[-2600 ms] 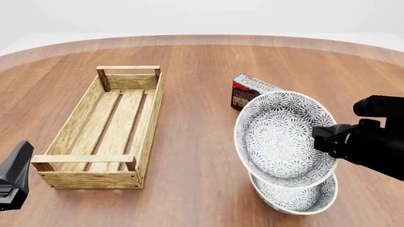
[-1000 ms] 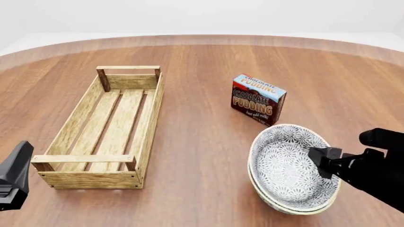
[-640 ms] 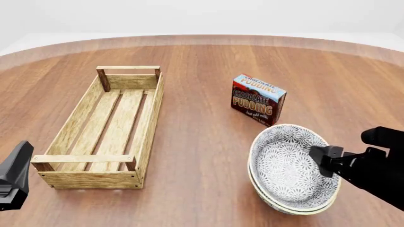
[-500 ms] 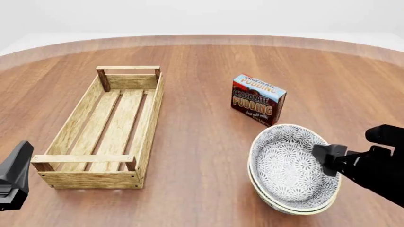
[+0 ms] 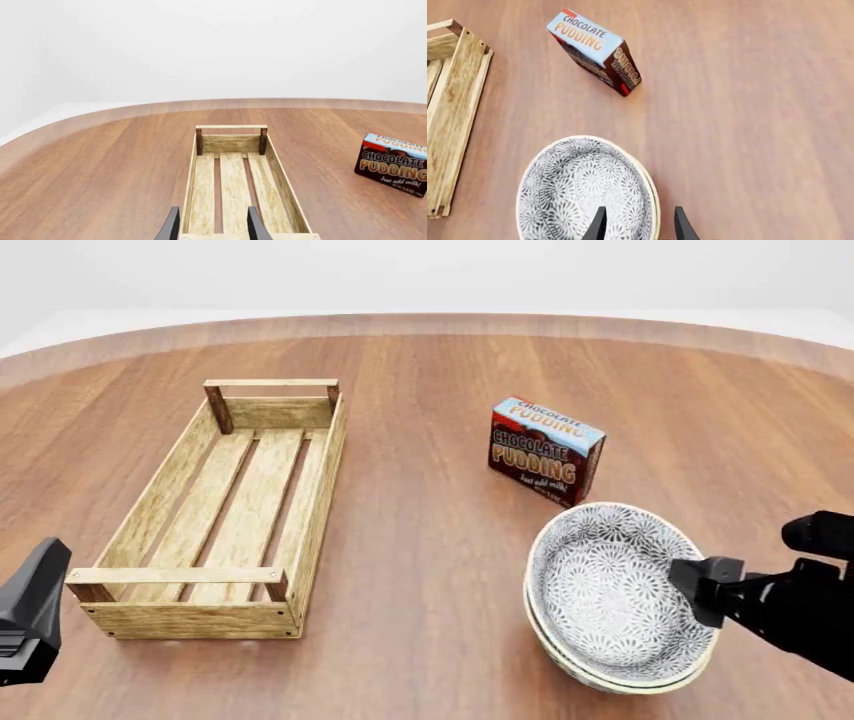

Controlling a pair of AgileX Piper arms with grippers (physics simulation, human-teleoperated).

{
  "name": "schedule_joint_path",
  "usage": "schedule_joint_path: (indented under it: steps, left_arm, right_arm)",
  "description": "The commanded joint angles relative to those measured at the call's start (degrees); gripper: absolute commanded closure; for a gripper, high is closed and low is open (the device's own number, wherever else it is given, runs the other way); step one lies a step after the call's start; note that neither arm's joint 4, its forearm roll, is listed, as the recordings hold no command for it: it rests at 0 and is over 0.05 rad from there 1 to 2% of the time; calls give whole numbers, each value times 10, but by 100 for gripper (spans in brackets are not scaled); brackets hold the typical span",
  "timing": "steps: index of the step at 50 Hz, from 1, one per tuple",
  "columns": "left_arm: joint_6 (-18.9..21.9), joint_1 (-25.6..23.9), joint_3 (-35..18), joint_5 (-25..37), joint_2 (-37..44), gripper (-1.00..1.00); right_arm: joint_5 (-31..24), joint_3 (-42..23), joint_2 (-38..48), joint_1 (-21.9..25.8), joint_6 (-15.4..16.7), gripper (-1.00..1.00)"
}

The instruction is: Stack the left bowl on the right bowl and place them in the tray.

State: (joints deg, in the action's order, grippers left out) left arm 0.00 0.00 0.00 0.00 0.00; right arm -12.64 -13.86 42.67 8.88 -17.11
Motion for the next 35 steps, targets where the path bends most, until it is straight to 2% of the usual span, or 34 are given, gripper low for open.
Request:
schedule_joint_path:
  steps: [1,12,25,35]
  left_arm:
    - [0,0,0,0,0,-100]
    - [0,0,0,0,0,-100]
    - [0,0,0,0,0,-100]
    - [0,0,0,0,0,-100]
  right_arm:
    - [23,25,16,16,-16,-100]
    - [52,48,34,29,-32,-100]
    - [50,58,23,23,-34,-100]
    - [106,80,57,30,-45,-100]
